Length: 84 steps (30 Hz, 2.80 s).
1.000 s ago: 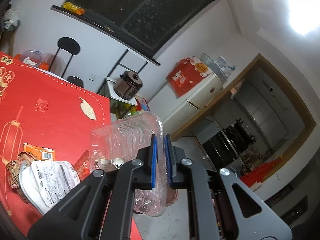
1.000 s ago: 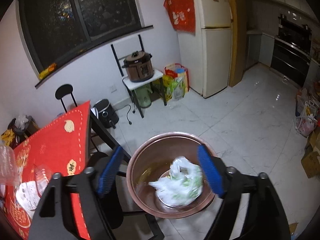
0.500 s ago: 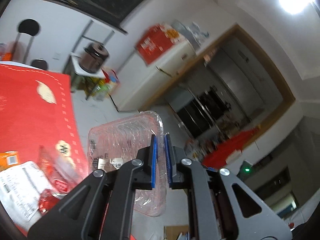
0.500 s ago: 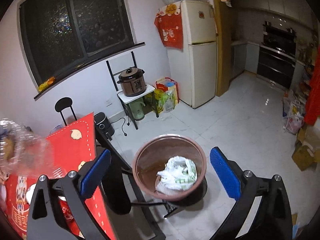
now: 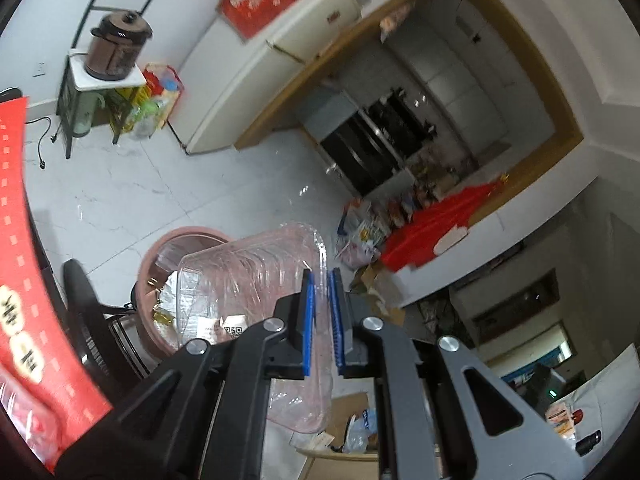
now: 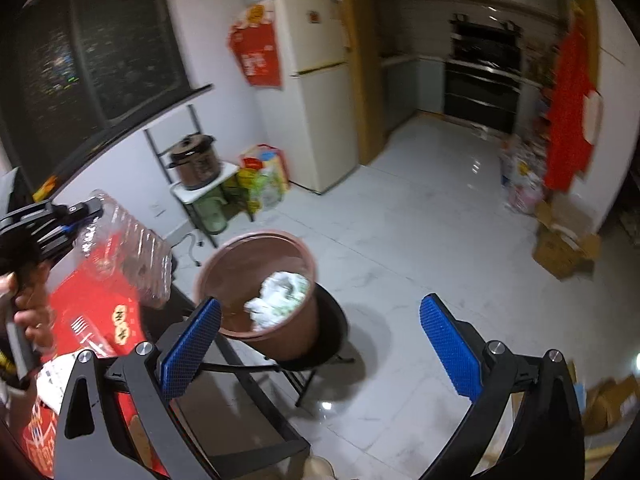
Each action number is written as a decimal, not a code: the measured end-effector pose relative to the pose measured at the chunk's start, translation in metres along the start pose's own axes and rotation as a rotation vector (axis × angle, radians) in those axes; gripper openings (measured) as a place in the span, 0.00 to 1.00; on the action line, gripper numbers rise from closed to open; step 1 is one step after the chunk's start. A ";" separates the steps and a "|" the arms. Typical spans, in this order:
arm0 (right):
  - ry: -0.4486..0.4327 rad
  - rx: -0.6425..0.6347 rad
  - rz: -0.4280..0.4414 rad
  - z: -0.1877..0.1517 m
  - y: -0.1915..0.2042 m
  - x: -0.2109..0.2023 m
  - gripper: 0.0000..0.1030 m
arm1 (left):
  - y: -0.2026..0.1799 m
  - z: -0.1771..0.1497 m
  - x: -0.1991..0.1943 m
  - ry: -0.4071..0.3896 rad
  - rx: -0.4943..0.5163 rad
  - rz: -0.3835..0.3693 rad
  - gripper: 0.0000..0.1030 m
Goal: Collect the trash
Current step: 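Move the clear plastic container over the brown bin and open the left tool, then move both open tools back over the trash on the red table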
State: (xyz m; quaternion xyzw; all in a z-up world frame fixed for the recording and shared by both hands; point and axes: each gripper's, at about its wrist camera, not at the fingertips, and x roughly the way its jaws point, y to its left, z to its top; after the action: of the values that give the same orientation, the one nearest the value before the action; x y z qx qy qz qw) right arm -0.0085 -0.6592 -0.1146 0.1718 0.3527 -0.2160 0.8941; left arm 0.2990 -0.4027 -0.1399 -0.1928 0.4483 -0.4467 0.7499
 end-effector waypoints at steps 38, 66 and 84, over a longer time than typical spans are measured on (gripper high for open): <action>0.041 -0.280 0.469 0.033 0.141 0.063 0.95 | 0.006 -0.073 -0.261 -0.396 0.114 0.782 0.94; 0.164 -0.419 0.547 -0.070 0.353 0.025 0.95 | 0.126 -0.244 -0.398 -0.375 -0.186 0.757 0.84; 0.337 -0.497 0.503 -0.161 0.388 0.051 0.95 | 0.173 -0.259 -0.368 -0.248 -0.149 0.544 0.49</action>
State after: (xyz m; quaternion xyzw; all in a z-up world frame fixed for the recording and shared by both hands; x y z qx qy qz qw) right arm 0.1322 -0.2692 -0.2021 0.0641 0.4829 0.1330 0.8631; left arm 0.0929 0.0274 -0.2114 -0.1731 0.4202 -0.1684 0.8747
